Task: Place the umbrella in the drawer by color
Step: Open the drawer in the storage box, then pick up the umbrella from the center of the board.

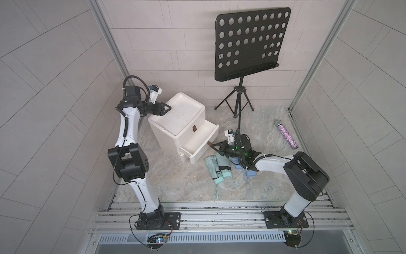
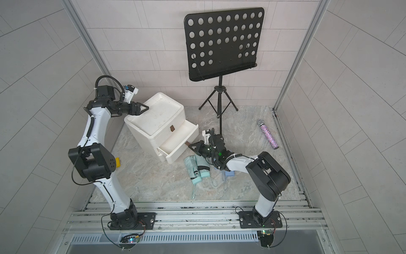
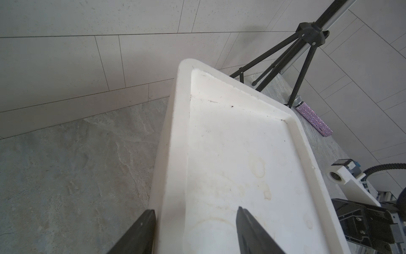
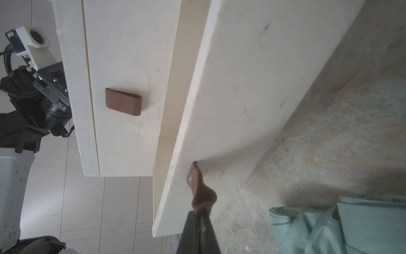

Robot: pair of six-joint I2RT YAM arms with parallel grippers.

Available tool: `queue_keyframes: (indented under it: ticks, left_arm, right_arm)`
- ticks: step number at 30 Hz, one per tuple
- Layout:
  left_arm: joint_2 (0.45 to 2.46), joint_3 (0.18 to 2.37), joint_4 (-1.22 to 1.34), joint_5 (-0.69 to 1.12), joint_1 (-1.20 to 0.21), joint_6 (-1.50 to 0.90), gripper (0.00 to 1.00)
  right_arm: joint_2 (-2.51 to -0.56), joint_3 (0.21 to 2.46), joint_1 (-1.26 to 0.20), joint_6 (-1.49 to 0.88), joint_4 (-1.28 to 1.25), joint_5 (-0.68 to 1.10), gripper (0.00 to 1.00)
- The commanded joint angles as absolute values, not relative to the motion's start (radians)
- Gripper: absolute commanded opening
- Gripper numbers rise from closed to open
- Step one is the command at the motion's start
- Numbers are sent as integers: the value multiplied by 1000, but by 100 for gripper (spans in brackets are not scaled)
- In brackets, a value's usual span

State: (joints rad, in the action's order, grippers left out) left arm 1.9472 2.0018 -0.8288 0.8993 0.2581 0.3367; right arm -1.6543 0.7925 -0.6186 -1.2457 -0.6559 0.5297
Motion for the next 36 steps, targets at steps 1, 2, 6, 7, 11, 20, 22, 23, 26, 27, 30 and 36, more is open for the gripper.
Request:
queue_keyframes:
  ticks: [1,2,6,7,11,20,22,23,26,27,30,36]
  left_arm:
    - [1995,2005,-897,888,274,335,64]
    - [1995,2008,-897,889,274,332,64]
    - [1997,2018,-894,890,275,321,64]
    - [1995,2019,-889,893,277,314,64]
    - [1992,2039,-853,903,299,253,65]
    - [1976,2198,-848,932,394,114,81]
    - [1961,2232,-860,930,409,103,82]
    - [1953,2251,-873,924,415,102,82]
    - [1923,2290,-918,940,424,102,82]
    - [1908,2293,-933,950,425,100,82]
    - [1838,2271,-981,1010,425,110,82]
    - [1629,2087,-995,1109,415,116,82]
  right_arm:
    - [-1575,762,-615,-1175,-580,530,0]
    - [-1558,752,-612,-1165,-566,527,0]
    - [-1508,746,-611,-1124,-491,517,0]
    - [-1504,741,-611,-1121,-487,517,0]
    - [-1481,726,-611,-1097,-455,514,0]
    - [-1413,749,-604,-1020,-307,470,55]
    - [-1392,759,-600,-997,-264,461,62]
    - [-1381,766,-596,-986,-238,453,64]
    - [-1341,782,-572,-949,-159,439,68]
    - [-1326,791,-558,-933,-124,436,68]
    - [-1268,831,-516,-861,-1,409,69]
    - [-1205,943,-428,-701,266,336,72]
